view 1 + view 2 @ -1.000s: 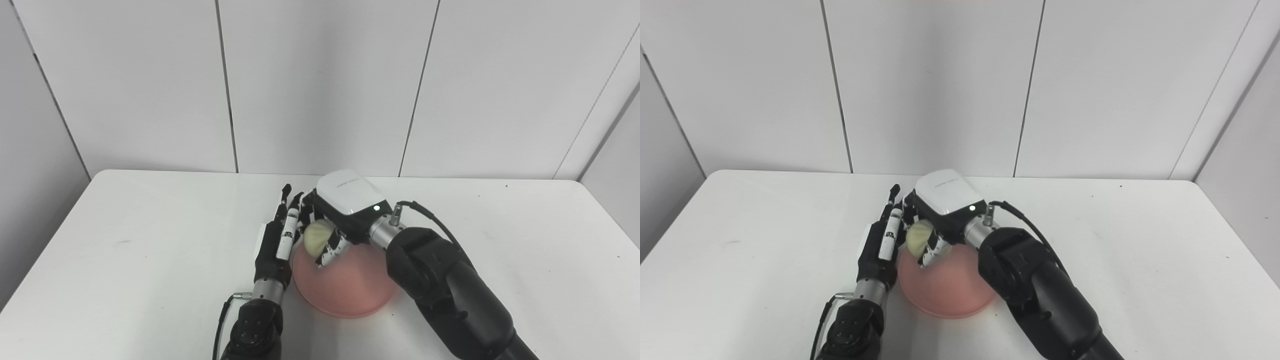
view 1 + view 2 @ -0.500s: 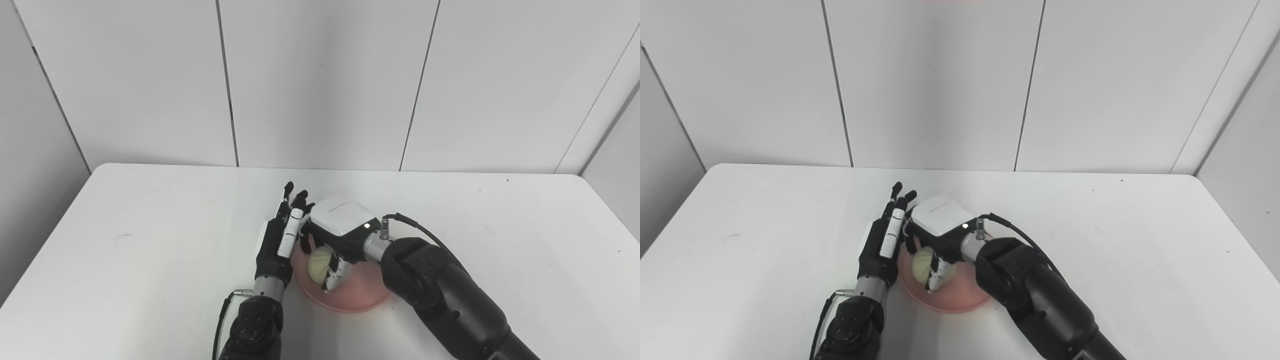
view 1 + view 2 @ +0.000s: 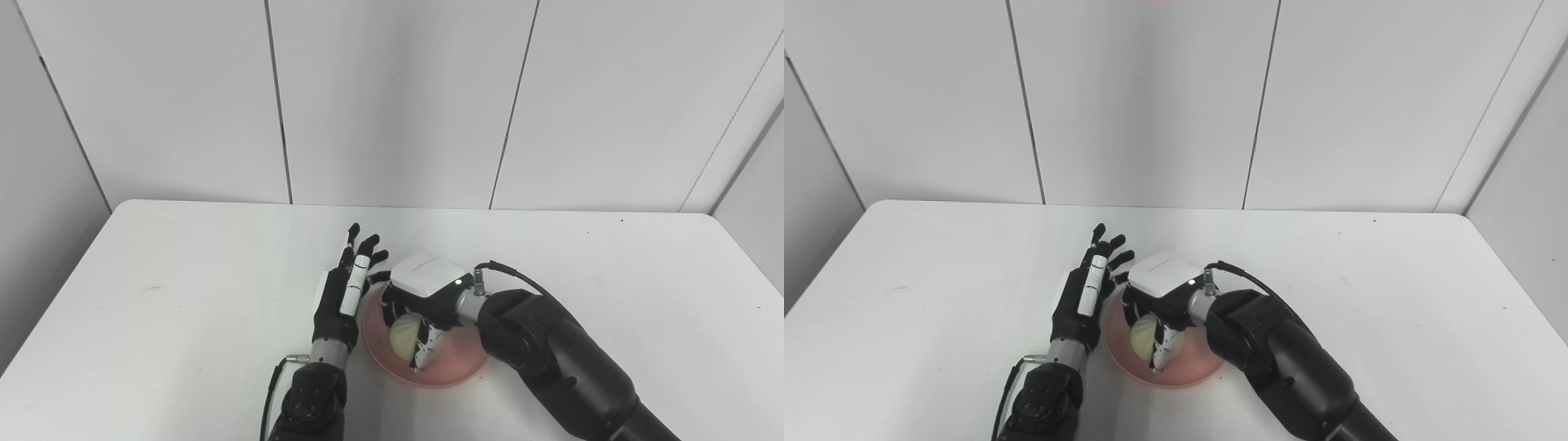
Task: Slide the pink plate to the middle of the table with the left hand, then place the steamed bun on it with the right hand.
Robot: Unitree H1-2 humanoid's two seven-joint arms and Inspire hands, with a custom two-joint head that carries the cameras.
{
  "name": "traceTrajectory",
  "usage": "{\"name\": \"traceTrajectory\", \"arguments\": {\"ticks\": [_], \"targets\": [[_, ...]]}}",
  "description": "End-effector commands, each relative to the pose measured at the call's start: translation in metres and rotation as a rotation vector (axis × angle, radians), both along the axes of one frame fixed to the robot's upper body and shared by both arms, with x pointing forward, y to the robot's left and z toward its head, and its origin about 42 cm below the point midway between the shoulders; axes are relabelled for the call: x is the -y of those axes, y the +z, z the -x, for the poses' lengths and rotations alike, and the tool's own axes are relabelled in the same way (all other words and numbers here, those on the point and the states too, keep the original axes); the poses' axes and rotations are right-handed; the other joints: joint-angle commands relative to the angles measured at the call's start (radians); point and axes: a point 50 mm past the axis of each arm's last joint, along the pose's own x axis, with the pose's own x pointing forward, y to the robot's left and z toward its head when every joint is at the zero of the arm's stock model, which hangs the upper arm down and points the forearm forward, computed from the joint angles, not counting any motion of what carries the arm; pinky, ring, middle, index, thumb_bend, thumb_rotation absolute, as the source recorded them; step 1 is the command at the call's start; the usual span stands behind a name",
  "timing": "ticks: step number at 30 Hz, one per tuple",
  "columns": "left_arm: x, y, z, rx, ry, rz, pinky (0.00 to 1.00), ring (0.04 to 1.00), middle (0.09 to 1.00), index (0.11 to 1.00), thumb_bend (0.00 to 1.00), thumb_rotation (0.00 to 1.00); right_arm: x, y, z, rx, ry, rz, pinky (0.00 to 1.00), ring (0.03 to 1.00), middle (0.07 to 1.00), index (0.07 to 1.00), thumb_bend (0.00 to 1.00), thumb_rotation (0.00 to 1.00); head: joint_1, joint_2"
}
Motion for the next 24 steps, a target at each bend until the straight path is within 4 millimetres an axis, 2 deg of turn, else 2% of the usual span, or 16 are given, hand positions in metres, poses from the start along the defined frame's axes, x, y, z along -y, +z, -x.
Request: {"name": "traceTrajectory", "arguments": {"ticks": [1, 7, 10, 13, 16, 18, 19, 21, 24], "targets": [[-0.010, -0.028, 0.015, -0.076, 0.013, -0.010, 0.68, 0.830, 0.907, 1.000, 0.82, 0.86, 0.000, 0.026, -0.002, 0.069, -0.016, -0.016, 0.65, 0.729, 0.766, 0.737, 1.00, 0.47, 0.001, 0.000], [-0.011, -0.028, 0.016, -0.070, 0.016, -0.007, 0.68, 0.828, 0.904, 1.000, 0.82, 0.88, 0.008, 0.045, 0.007, 0.106, -0.024, -0.080, 0.67, 0.768, 0.803, 0.747, 1.00, 0.52, 0.002, 0.003], [-0.011, -0.026, 0.017, -0.072, 0.016, 0.008, 0.69, 0.829, 0.903, 1.000, 0.81, 0.87, 0.019, 0.061, 0.011, 0.152, -0.022, -0.130, 0.66, 0.772, 0.797, 0.738, 1.00, 0.55, 0.001, 0.004], [-0.013, -0.025, 0.017, -0.069, 0.016, 0.013, 0.69, 0.829, 0.905, 1.000, 0.81, 0.87, 0.034, 0.076, 0.014, 0.213, -0.039, -0.198, 0.65, 0.768, 0.787, 0.737, 1.00, 0.64, -0.002, 0.005], [-0.016, -0.024, 0.017, -0.067, 0.022, 0.011, 0.71, 0.843, 0.912, 1.000, 0.81, 0.87, 0.047, 0.081, 0.019, 0.278, -0.040, -0.305, 0.64, 0.758, 0.782, 0.751, 1.00, 0.74, -0.006, 0.003], [-0.018, -0.022, 0.017, -0.056, 0.029, 0.012, 0.71, 0.852, 0.917, 1.000, 0.80, 0.88, 0.054, 0.077, 0.023, 0.323, -0.038, -0.414, 0.62, 0.736, 0.767, 0.745, 1.00, 0.78, -0.007, 0.003], [-0.019, -0.021, 0.018, -0.049, 0.032, 0.014, 0.72, 0.860, 0.914, 1.000, 0.82, 0.87, 0.058, 0.071, 0.027, 0.345, -0.040, -0.502, 0.60, 0.713, 0.753, 0.739, 0.97, 0.84, -0.007, 0.003], [-0.024, -0.017, 0.018, -0.020, 0.044, 0.024, 0.77, 0.875, 0.909, 1.000, 0.80, 0.86, 0.064, 0.056, 0.032, 0.366, -0.066, -0.699, 0.54, 0.680, 0.741, 0.740, 0.88, 0.89, -0.005, 0.004], [-0.030, -0.013, 0.020, 0.005, 0.077, 0.026, 0.83, 0.895, 0.900, 0.992, 0.76, 0.85, 0.071, 0.030, 0.033, 0.333, -0.143, -0.980, 0.53, 0.649, 0.731, 0.747, 0.81, 0.92, -0.003, 0.005]]}}
